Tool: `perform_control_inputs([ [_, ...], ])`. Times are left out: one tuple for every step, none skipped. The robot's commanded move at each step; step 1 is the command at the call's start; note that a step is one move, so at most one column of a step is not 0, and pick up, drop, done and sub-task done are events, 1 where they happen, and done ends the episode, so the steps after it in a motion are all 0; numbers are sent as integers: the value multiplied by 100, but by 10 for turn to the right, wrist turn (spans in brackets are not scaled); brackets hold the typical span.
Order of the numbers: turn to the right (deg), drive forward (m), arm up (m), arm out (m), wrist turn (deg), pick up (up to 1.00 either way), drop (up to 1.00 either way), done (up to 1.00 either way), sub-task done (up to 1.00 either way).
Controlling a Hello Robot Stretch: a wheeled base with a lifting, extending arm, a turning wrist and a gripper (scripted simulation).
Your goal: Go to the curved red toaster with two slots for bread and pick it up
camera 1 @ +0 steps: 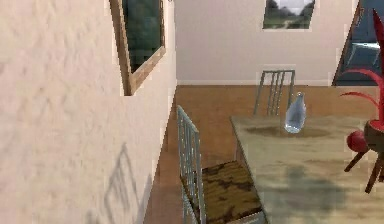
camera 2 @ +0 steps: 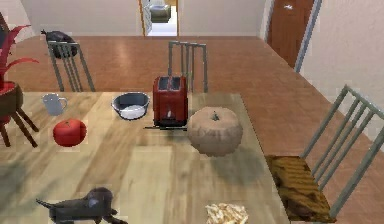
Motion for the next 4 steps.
perform_control_inputs([
  [150, 0, 0, 0, 0, 0, 0, 0, 0],
  [0, 5, 0, 0, 0, 0, 0, 0, 0],
  [-120, 0, 0, 0, 0, 0, 0, 0, 0],
  [0, 0, 50, 0, 0, 0, 0, 0, 0],
])
